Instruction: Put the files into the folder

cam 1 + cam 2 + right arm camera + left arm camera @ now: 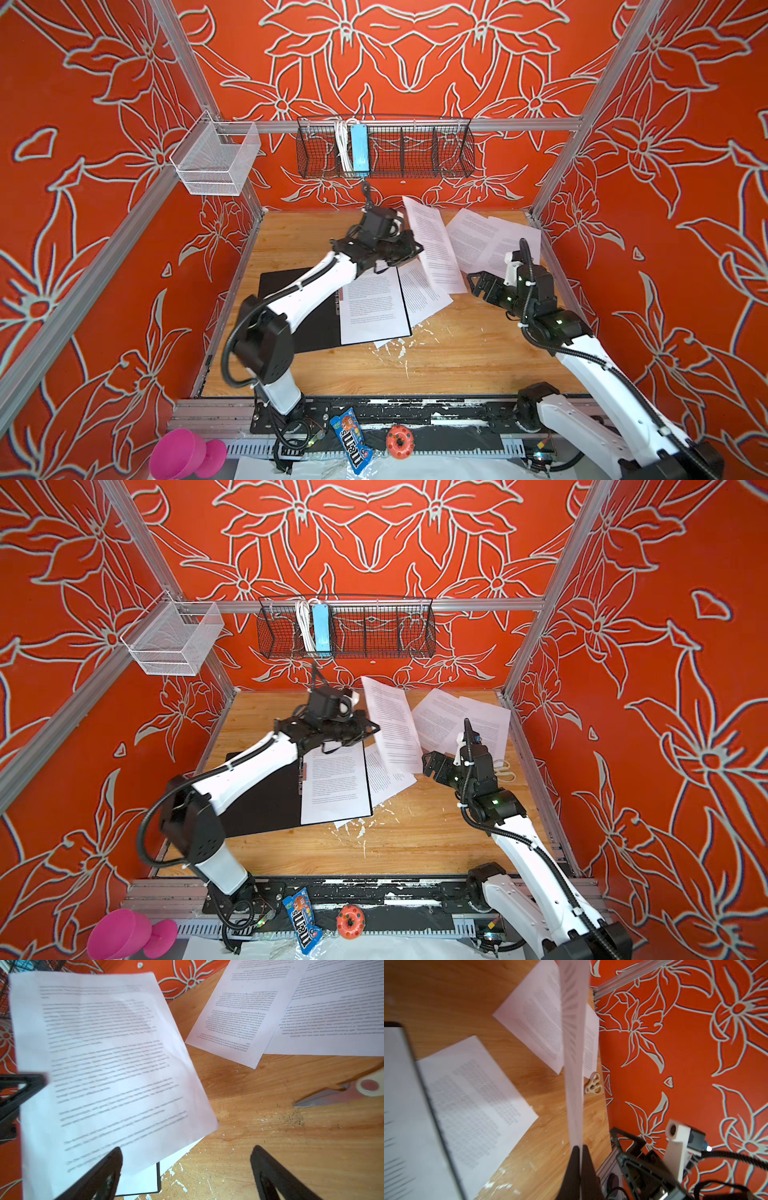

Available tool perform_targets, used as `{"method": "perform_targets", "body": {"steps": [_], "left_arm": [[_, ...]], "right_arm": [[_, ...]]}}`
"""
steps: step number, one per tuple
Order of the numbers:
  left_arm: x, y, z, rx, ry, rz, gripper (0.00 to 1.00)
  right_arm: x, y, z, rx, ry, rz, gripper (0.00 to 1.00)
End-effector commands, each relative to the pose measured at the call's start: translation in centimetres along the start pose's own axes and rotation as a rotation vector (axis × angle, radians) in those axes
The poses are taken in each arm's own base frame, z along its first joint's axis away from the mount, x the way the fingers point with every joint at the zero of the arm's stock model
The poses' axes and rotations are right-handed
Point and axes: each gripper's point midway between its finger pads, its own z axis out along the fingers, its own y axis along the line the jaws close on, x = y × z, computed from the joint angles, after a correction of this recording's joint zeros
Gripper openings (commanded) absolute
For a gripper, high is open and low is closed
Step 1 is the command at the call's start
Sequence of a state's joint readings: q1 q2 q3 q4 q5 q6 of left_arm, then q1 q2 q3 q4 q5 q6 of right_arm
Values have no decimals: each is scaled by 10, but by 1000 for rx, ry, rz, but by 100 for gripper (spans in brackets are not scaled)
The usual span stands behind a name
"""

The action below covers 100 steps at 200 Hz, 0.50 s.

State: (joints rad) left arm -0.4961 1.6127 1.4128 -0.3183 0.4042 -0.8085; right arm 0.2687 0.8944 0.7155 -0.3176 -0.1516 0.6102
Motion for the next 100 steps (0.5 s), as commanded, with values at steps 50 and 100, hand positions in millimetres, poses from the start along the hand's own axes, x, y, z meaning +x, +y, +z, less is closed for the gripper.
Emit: {"method": "perform_targets", "body": {"steps": [50, 100], "left_arm": [[53, 185, -139, -397, 61, -259, 0], [60, 260, -169, -698, 77, -309, 0]], "right_arm": [[22, 83, 35, -206, 111, -214, 98], [46, 157, 82, -353, 248, -255, 96]]}}
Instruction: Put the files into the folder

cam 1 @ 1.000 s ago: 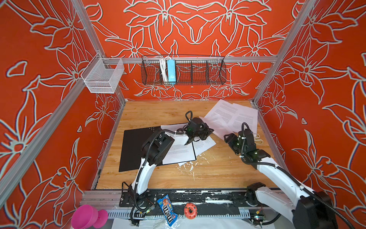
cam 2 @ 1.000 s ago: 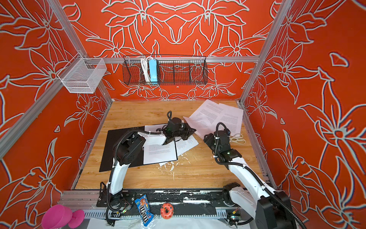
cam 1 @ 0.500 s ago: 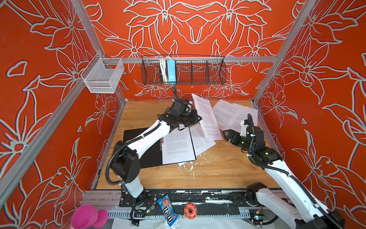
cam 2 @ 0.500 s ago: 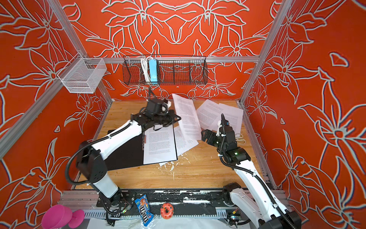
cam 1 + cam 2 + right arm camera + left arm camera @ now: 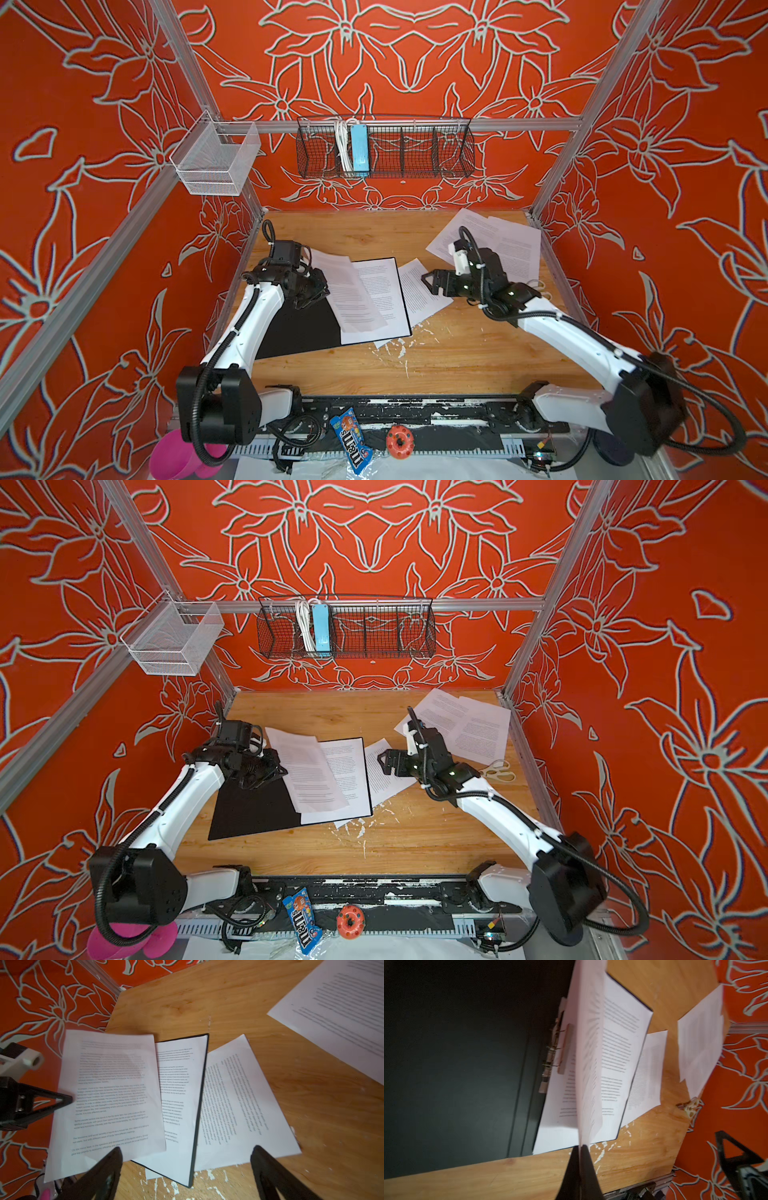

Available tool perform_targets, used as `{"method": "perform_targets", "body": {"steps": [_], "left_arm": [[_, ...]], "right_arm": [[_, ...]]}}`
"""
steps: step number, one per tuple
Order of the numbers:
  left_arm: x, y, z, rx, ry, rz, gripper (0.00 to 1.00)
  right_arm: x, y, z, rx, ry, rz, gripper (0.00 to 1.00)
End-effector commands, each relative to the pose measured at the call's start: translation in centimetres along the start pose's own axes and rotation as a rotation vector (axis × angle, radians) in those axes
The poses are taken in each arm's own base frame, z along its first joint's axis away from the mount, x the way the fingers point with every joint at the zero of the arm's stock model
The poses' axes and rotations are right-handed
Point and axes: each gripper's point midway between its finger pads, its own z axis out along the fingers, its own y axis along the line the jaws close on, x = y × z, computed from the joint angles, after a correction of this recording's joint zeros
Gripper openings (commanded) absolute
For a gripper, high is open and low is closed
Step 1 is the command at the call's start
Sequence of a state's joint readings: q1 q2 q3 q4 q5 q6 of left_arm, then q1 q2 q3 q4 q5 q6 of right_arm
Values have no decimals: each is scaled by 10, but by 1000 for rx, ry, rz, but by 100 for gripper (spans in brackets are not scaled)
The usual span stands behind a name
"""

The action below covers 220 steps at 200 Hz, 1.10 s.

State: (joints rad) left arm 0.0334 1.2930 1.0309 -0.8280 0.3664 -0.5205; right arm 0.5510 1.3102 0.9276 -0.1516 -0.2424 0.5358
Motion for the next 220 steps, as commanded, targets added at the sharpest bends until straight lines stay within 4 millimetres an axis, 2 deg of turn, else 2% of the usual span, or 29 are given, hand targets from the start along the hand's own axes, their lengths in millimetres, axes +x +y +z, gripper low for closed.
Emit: {"method": "perform_targets", "body": {"steps": [1, 46, 83, 124, 158, 220], "left_arm": [[1, 43, 2, -194, 19, 10, 0], [-21, 74, 10, -363, 6, 4, 0], [-26, 79, 28, -374, 41, -15, 0], [-20, 87, 45, -389, 110, -30, 0], [-19, 88, 52, -387, 140, -34, 0], [-18, 88, 55, -384, 157, -34, 0]], "right_arm": [[-12, 40, 22, -114, 17, -41, 96], [-2, 78, 75, -181, 169, -94, 96], [17, 89, 118, -198, 279, -133, 95], [38, 95, 154, -217, 373, -161, 96], [49, 101, 180, -266, 426, -154, 97], [65, 105, 222, -280, 507, -123, 79]]}}
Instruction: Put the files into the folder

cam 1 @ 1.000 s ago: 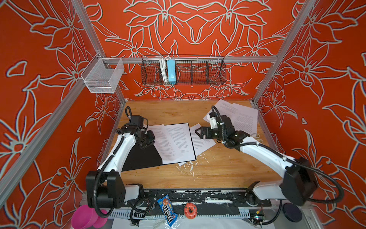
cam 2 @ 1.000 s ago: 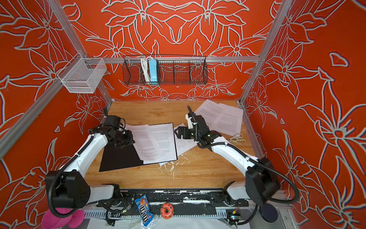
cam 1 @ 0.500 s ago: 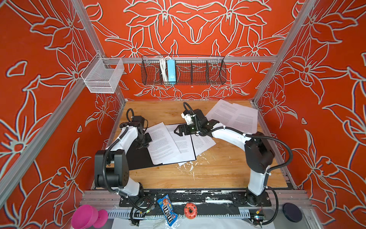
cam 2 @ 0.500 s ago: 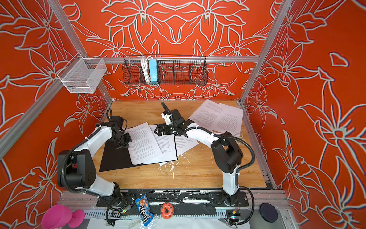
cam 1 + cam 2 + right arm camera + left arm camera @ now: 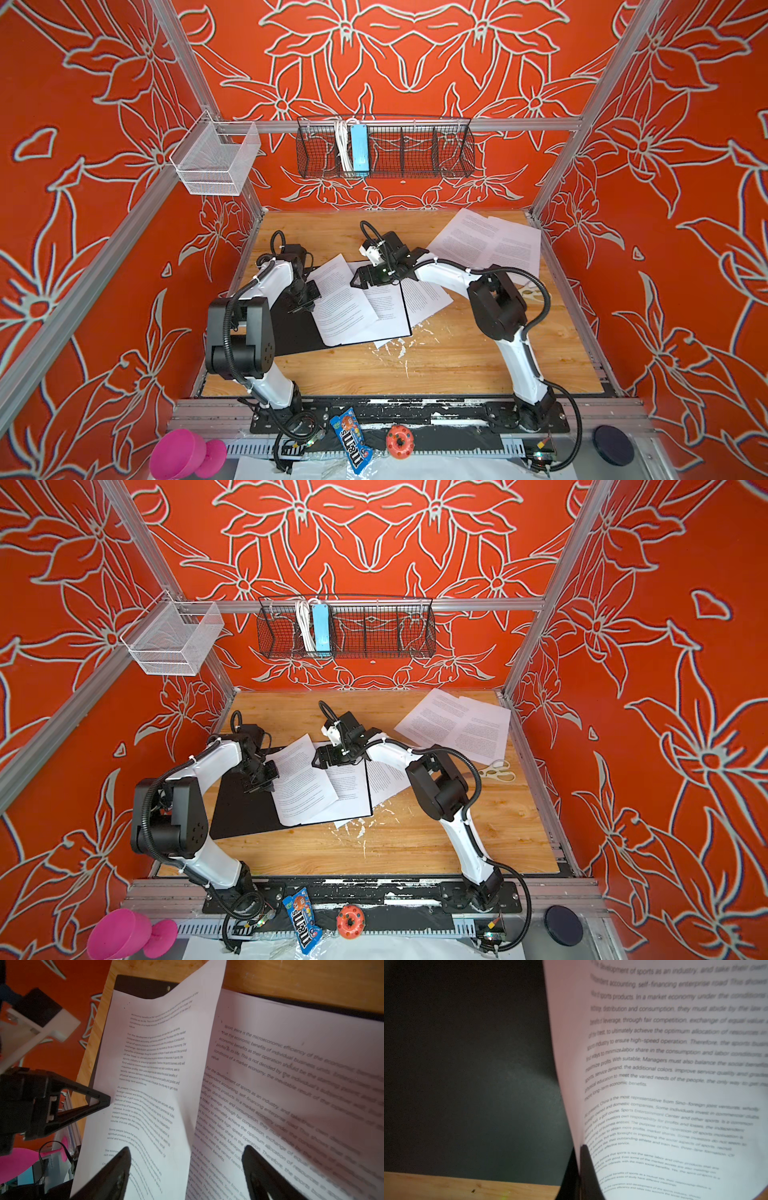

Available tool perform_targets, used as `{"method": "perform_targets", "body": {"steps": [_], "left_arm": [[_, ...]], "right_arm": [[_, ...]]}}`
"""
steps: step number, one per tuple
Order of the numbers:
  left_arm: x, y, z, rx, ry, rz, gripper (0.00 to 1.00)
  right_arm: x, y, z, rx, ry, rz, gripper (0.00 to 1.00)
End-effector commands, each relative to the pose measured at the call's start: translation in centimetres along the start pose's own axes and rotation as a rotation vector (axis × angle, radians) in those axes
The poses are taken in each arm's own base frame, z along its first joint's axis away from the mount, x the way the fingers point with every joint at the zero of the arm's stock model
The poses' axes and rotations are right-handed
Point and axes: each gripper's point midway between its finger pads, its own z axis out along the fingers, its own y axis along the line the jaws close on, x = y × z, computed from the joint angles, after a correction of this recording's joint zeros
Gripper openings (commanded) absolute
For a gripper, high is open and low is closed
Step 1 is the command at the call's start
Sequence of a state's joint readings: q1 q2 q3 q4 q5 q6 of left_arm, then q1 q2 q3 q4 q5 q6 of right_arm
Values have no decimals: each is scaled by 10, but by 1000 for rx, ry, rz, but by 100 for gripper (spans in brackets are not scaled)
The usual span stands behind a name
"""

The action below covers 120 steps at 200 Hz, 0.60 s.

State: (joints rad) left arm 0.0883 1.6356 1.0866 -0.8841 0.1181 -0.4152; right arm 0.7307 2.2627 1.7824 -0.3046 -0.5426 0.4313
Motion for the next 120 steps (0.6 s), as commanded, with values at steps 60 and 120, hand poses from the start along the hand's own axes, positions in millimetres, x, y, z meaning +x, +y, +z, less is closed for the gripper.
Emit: {"method": "perform_targets", "body": {"steps": [60, 120], "left_arm": [[1, -3, -2, 20, 17, -1, 0], [1, -5, -4, 34, 13, 2, 0]], "right_arm": [[7, 13, 40, -80, 94, 43, 55], [5, 18, 40, -74, 82, 46, 23]]}}
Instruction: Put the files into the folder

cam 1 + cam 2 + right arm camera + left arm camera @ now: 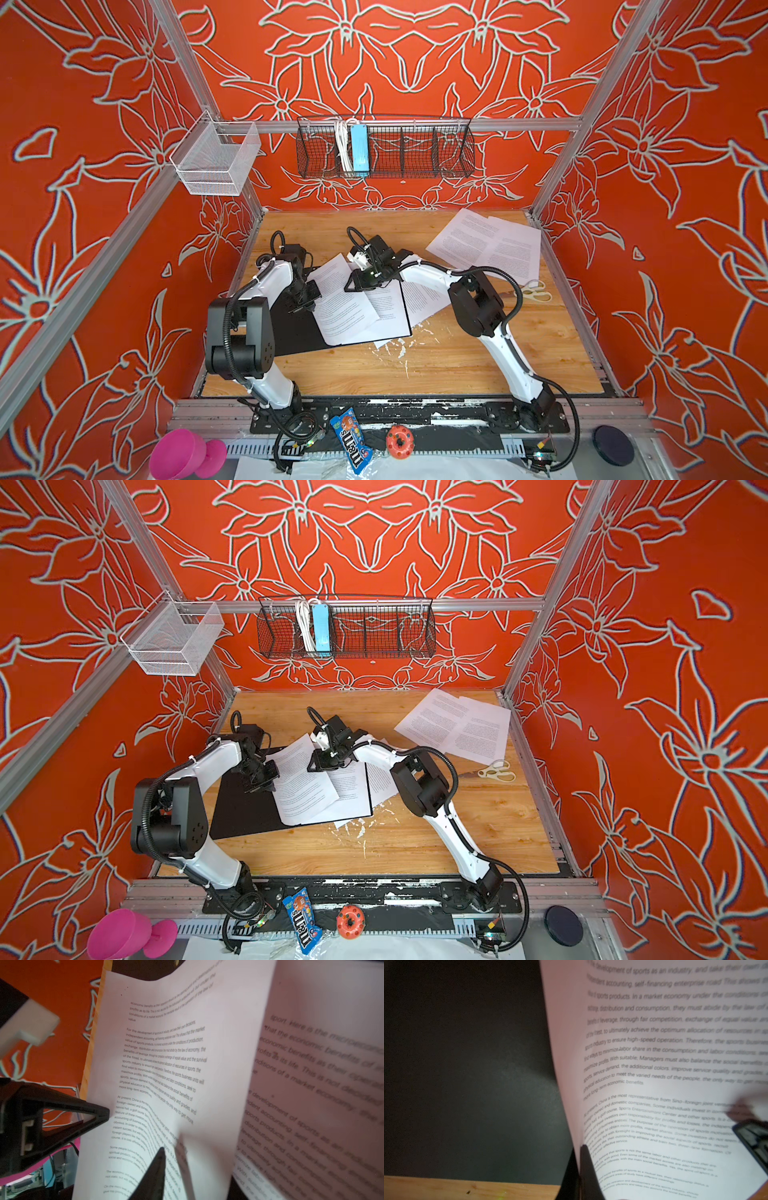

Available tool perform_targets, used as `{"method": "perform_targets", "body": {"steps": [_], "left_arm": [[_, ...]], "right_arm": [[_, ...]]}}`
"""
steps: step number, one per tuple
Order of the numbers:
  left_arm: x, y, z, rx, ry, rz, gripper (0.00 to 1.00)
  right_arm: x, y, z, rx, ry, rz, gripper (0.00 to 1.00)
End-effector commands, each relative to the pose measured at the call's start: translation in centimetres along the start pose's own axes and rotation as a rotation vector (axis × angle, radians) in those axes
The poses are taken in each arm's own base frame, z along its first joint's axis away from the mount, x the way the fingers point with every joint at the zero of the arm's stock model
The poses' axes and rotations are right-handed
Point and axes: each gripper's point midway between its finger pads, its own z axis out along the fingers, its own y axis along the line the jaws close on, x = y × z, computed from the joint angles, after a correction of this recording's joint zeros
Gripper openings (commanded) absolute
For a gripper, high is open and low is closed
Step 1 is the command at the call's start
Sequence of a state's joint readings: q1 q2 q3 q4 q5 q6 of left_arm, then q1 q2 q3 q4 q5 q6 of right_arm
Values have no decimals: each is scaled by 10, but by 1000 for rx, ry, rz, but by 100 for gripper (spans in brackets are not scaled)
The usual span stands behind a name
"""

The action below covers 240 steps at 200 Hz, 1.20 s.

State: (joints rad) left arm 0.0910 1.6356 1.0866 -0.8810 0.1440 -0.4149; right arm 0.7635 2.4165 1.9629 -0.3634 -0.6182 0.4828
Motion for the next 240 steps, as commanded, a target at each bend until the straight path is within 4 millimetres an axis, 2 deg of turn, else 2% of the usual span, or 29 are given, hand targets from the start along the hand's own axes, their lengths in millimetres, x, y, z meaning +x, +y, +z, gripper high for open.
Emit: {"method": "perform_targets", "body": {"steps": [1, 39, 60, 65, 93, 109, 115, 126, 146, 158, 177, 190, 206, 240], "left_arm": [[0, -2, -4, 10, 3, 3, 0], [-2, -6, -13, 36, -31, 8, 0], [-4, -10, -23, 70, -72, 15, 1], [-4, -11, -26, 75, -83, 17, 6], [-8, -11, -50, 88, -175, 31, 57], [-9, -13, -70, 120, -256, 47, 85], [-9, -15, -78, 141, -291, 55, 100], [-6, -18, -91, 184, -349, 67, 98], [2, -37, -115, 326, -427, 138, 98], [10, -52, -127, 435, -455, 185, 98], [27, -80, -145, 632, -448, 281, 98], [38, -97, -153, 753, -409, 337, 98], [49, -113, -162, 867, -362, 390, 98], [64, -126, -169, 980, -315, 450, 98]], "right_arm": [[-1, 5, 1, -4, 2, 0, 22], [-4, 8, -7, 13, -14, -10, 0], [-9, 14, -20, 22, -35, -27, 0], [-10, 15, -23, 29, -40, -33, 0], [-19, 24, -58, 50, -102, -55, 0], [-25, 18, -86, 70, -157, -34, 0], [-27, 16, -96, 67, -180, -23, 0], [-28, 4, -113, 79, -212, 9, 0], [-24, -27, -144, 159, -262, 72, 0], [-13, -54, -156, 207, -282, 130, 0], [3, -83, -173, 269, -312, 183, 0], [15, -93, -173, 306, -298, 186, 0], [24, -95, -163, 289, -275, 205, 0], [29, -88, -144, 279, -262, 208, 0]]}}
